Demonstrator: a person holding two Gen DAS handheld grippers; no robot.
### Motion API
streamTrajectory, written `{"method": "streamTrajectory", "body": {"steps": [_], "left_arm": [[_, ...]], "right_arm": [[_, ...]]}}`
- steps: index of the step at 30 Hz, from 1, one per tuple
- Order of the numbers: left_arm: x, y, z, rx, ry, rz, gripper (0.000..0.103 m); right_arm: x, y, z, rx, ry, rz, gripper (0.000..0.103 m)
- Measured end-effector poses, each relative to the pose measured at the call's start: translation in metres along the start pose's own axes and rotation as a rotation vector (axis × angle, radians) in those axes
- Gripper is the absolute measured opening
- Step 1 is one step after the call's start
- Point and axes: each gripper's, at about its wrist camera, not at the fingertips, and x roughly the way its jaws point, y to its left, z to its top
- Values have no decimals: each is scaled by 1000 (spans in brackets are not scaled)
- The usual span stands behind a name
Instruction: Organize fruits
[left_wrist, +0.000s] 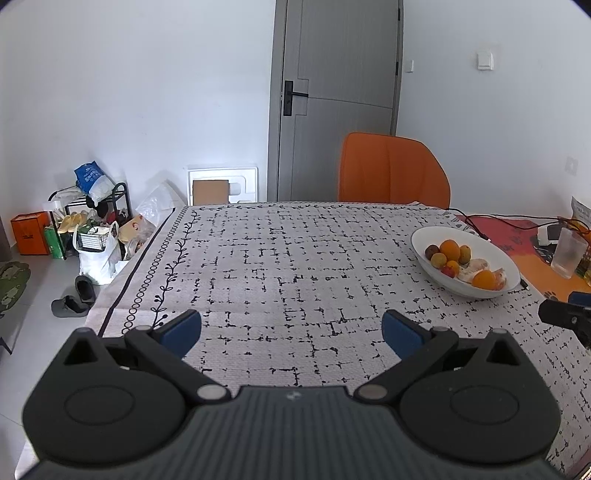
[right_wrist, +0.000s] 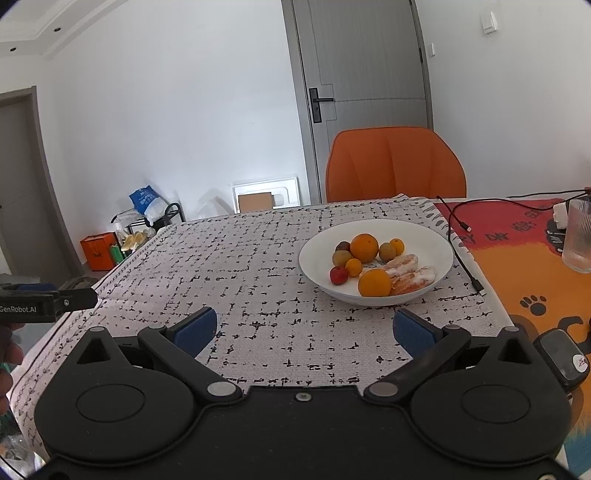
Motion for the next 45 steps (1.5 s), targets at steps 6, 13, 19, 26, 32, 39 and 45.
{"method": "streamTrajectory", "body": {"steps": [6,13,19,26,32,39,45], "left_arm": [[-2,0,2,8,-3,-6,103],[-4,0,2,6,-7,-5,103],[-4,0,3,6,-6,-2,103],[-4,-1,3,8,-7,-1,103],[-4,-1,3,10,-1,0,103],[-4,0,3,11,-2,1,103],[-3,-2,1,18,-2,0,103]], "right_arm": [[-3,-1,1,6,-5,8,103],[0,3,-1,-14,9,11,103],[2,3,-2,-7,15,13,103],[2,0,-2,2,11,1,103],[3,0,-2,5,13,-7,103],[4,3,-3,-6,17,-1,103],[5,0,-3,-6,17,-6,103]]}}
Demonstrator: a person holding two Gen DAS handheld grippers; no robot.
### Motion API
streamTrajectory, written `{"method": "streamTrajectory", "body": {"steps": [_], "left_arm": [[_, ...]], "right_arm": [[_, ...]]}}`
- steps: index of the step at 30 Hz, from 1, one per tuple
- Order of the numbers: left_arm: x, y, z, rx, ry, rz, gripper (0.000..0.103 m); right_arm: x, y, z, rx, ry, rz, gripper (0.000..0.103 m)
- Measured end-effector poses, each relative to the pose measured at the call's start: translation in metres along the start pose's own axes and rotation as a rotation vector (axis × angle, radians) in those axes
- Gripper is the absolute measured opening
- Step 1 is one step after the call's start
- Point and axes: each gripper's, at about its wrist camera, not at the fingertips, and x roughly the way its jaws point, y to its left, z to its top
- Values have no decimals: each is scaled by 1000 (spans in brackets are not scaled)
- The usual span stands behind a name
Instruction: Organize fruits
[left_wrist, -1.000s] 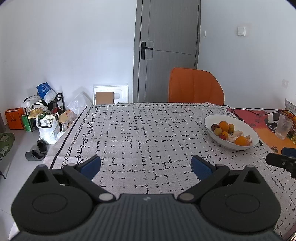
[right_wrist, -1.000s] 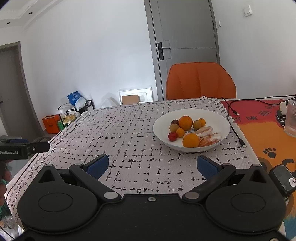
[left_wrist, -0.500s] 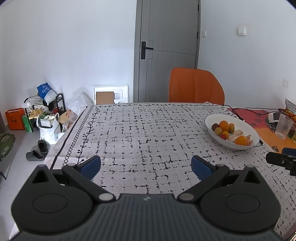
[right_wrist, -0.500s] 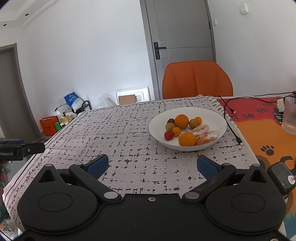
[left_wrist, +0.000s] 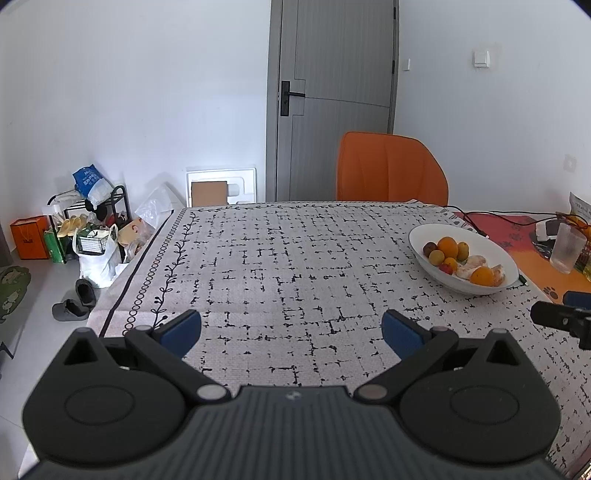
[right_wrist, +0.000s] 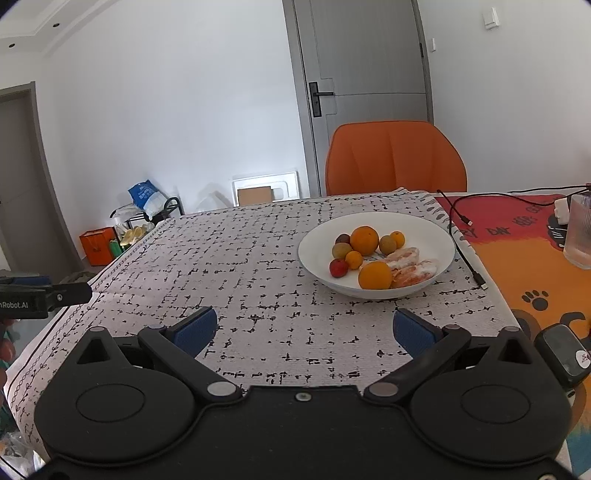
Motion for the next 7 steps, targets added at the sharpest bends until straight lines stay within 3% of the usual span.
{"method": "streamTrajectory", "body": {"steps": [7], "left_arm": [[0,-1,-1,6,-1,-7,103]], "right_arm": [[-3,-5,1,-3,-14,-14,103]]}}
